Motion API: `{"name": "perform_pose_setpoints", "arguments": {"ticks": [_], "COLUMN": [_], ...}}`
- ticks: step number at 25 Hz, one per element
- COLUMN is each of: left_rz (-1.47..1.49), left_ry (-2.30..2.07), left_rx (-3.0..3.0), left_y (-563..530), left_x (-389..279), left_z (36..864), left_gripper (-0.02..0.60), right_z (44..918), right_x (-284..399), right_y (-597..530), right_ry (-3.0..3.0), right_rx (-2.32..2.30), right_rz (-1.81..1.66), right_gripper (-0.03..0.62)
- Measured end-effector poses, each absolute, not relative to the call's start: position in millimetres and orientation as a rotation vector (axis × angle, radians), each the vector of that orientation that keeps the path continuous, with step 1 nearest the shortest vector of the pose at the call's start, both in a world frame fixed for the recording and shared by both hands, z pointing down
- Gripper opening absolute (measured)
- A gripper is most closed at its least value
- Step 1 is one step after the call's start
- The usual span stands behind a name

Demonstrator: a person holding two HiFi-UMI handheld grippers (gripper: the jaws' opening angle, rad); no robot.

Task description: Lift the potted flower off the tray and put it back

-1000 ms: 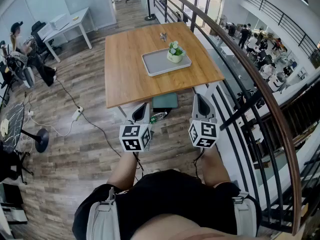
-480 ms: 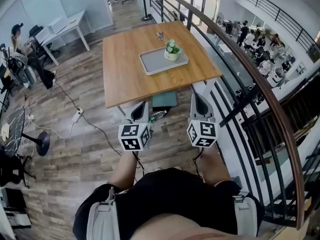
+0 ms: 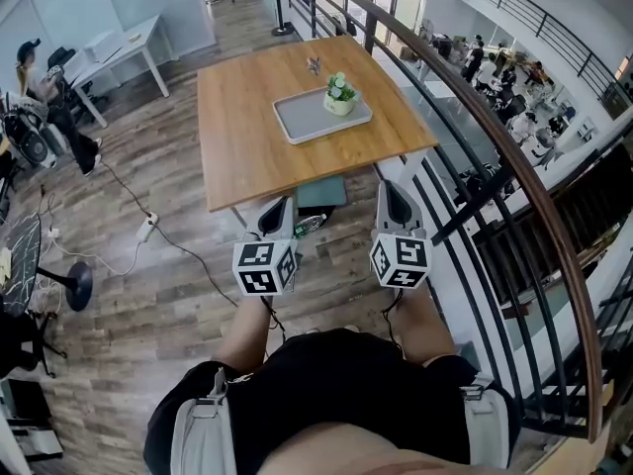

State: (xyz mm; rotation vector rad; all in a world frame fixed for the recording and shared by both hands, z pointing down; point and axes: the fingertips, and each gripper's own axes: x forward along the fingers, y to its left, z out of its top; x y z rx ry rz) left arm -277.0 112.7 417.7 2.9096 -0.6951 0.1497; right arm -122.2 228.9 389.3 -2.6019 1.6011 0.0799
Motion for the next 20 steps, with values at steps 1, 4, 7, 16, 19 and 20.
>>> {"name": "perform_pose_setpoints", "arguments": {"ticks": [1, 4, 7, 16, 19, 20], "left_rz": [0.150, 0.145, 0.132, 0.147, 0.153, 0.154], "left_ry": [-0.691, -0.689, -0.697, -0.711, -0.728, -0.733], "left_rx": [2.912, 2.920, 2.915, 2.924, 2.926, 2.926], "left_y": [109, 97, 81, 37, 12, 3], "left_x": [-279, -288, -292, -262, -237, -226], "left_z": [420, 428, 429, 434, 440, 441], "left_gripper": [0.012, 0.012, 0.012, 0.012, 0.012, 0.012], "right_z": [391, 399, 402, 404, 409, 410], "right_x": [-124, -132, -137, -93, -64, -53], "right_y": [226, 220, 210, 173, 150, 141], "right_ry": [1.596, 1.580, 1.578, 1.527, 1.522, 1.524], "right_rx": [-2.606, -2.615, -2.622, -2.620, -2.611, -2.609], "right_rz": [0.082, 0.084, 0.085, 0.097, 0.105, 0.110], "right_gripper": [-0.003, -0.003, -0.003, -0.003, -0.003, -0.003]}}
